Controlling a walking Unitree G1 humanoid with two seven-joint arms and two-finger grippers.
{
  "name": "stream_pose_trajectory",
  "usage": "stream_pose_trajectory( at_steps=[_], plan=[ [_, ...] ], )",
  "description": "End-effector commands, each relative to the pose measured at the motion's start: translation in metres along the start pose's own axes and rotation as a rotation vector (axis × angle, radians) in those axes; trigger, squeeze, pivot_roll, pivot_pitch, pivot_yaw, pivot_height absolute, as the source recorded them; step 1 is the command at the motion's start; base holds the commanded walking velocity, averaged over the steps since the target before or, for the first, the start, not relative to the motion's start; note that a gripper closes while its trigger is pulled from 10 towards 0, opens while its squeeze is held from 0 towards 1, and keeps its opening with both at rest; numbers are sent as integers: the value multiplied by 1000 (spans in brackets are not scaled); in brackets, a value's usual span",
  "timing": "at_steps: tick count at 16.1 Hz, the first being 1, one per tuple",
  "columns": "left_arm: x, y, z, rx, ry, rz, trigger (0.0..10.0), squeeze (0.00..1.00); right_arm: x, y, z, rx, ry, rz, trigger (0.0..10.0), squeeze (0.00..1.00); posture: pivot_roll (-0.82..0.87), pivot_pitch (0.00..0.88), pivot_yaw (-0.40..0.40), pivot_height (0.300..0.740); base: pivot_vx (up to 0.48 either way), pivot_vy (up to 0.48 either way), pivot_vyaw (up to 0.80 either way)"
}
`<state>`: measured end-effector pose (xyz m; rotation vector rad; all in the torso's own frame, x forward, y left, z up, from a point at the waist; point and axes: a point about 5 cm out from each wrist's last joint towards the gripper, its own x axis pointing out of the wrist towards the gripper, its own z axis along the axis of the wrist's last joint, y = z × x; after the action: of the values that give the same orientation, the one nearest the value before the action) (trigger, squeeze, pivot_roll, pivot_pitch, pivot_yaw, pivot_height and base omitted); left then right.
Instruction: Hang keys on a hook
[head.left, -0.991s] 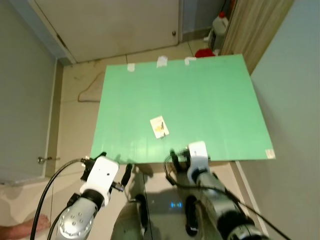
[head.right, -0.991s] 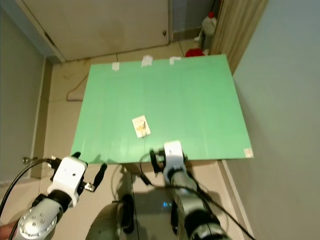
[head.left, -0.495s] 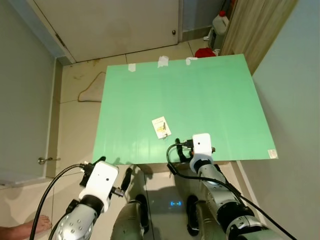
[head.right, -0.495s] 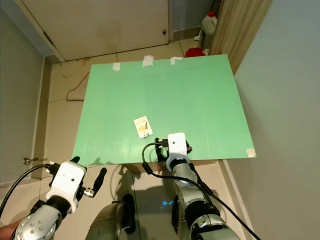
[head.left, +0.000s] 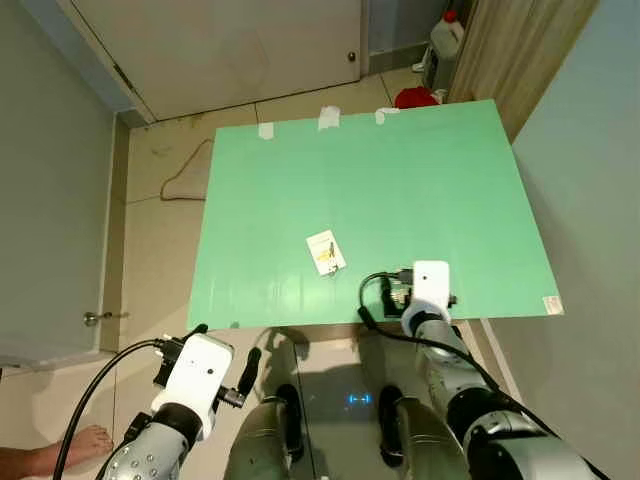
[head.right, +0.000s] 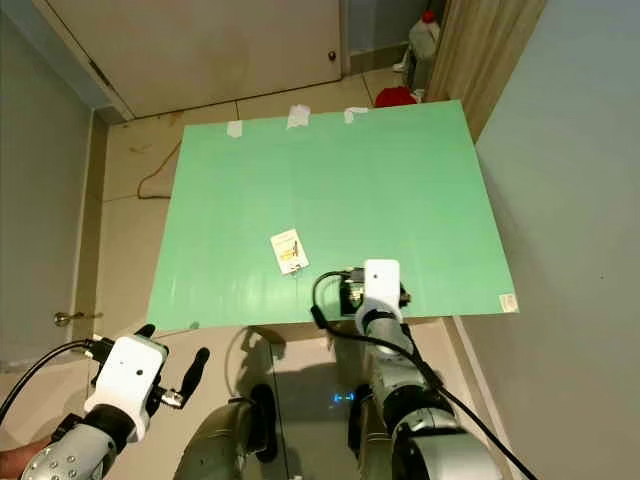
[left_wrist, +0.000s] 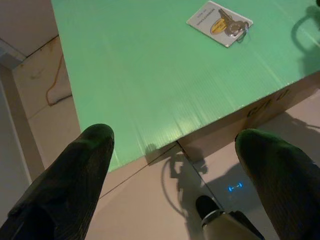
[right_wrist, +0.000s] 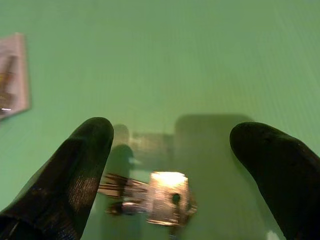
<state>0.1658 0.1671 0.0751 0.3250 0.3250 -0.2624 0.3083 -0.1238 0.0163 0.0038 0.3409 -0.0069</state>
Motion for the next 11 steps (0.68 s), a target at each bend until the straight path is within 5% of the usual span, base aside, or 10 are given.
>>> stream_pose_trajectory(
  at_steps=[1,4,11],
  plan=[
    [-7,2,-4,3,28,1,10000,0,-3,0,-10,9,50,-16,10000,0,146,360,128,740,0,0,0],
    [-8,3,-3,4,27,13,10000,0,-8,-6,-20,12,65,-33,10000,0,142,346,125,740,0,0,0],
    [-1,1,-2,26,4,3,10000,0,-21,6,-30,-17,4,44,10000,0,106,310,117,740,0,0,0]
  ],
)
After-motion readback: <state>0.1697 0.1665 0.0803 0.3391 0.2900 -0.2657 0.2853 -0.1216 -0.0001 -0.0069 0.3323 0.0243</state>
